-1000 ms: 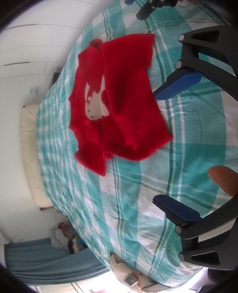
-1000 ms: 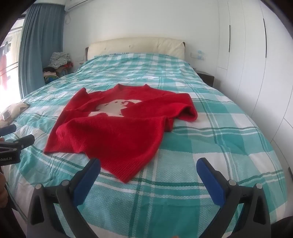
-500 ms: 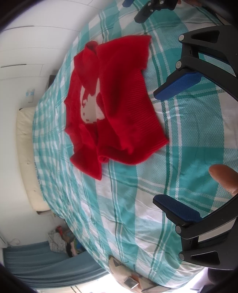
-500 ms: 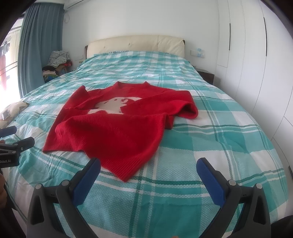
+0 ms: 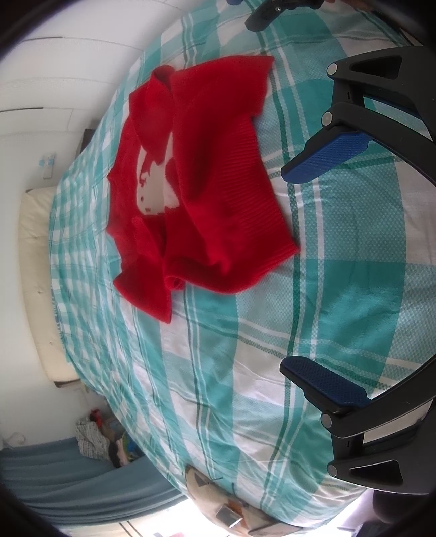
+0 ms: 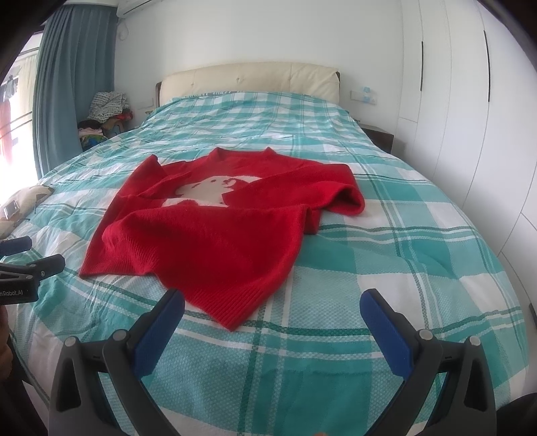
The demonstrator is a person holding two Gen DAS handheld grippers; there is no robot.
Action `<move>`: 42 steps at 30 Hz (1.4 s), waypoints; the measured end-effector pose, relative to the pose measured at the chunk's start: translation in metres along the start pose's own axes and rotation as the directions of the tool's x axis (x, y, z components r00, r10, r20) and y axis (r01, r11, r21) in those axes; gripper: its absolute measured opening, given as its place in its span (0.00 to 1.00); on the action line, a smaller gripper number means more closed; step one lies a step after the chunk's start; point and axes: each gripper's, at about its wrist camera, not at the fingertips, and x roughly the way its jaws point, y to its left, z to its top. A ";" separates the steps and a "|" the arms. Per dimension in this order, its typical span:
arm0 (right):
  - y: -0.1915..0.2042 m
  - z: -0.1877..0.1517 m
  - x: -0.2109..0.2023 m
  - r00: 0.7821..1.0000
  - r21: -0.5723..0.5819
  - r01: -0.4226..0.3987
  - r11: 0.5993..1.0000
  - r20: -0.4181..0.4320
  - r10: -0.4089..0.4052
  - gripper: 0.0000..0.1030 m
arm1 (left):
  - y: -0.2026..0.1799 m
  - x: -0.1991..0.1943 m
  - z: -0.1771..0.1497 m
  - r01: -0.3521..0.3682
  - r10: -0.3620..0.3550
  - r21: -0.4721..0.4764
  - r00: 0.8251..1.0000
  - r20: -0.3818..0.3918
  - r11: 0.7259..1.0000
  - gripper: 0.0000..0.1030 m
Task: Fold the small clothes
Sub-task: 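Move both grippers toward the red sweater's hem, open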
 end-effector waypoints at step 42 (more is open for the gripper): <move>-0.004 0.000 0.003 1.000 0.019 0.001 1.000 -0.030 0.000 1.00 | 0.009 0.025 -0.003 0.064 -0.069 -0.040 0.989 -0.129 0.997 1.00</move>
